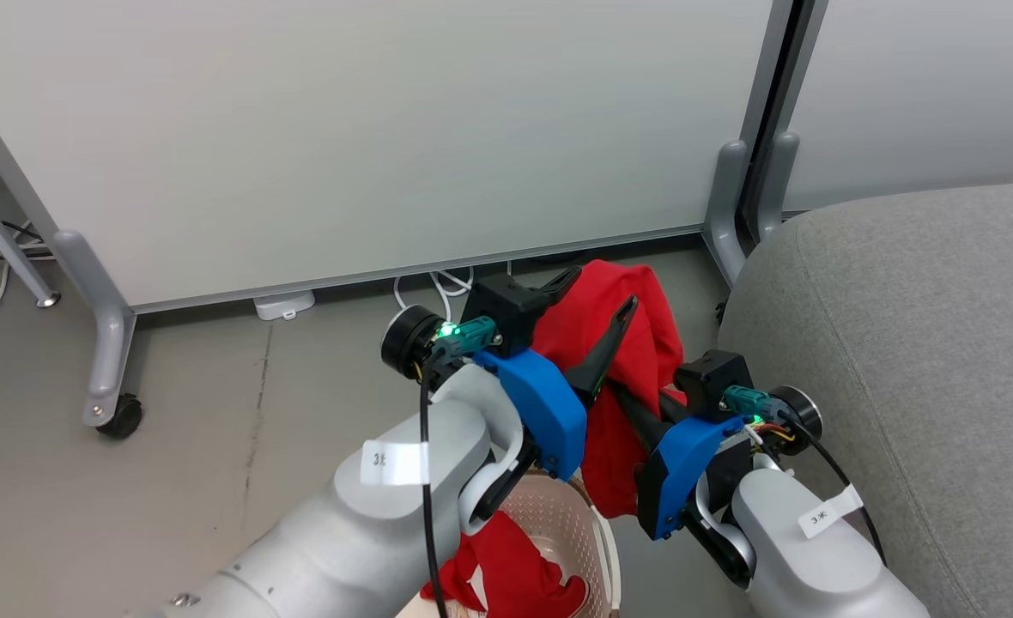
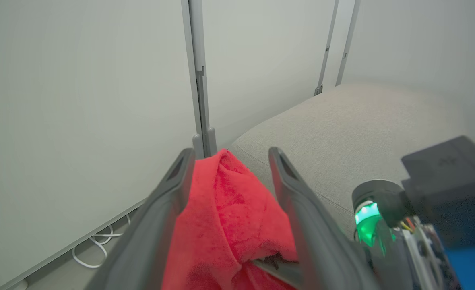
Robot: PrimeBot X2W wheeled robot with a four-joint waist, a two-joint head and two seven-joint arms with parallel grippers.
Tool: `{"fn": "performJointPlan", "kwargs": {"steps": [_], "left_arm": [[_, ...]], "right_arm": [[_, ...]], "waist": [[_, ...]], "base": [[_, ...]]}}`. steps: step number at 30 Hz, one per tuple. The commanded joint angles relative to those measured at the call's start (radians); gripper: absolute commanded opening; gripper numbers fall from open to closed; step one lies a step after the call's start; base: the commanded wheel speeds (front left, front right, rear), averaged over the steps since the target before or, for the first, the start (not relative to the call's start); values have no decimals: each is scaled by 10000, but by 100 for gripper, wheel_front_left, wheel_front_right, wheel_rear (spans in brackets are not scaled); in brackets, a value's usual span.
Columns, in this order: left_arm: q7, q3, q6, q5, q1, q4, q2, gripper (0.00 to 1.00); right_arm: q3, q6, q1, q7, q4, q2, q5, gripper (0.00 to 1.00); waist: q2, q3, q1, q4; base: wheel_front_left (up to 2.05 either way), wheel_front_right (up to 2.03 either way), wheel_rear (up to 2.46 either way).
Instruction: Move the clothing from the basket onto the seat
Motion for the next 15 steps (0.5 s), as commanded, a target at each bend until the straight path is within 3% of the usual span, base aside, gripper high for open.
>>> {"fn": "performJointPlan", "kwargs": {"steps": [1,15], "left_arm": [[-41,89,-3,95,144,-40,40,100],[-38,4135,9,3796,3939,-2924,1373,100]], "right_arm": [[-20,3,-162,-39,-43,0,93,0],[-335,1,187,-80,-593,-82,30,0]], "waist": [[0,9,0,16],[0,104,0,191]], "base": [[0,0,0],[0,0,0]]}}
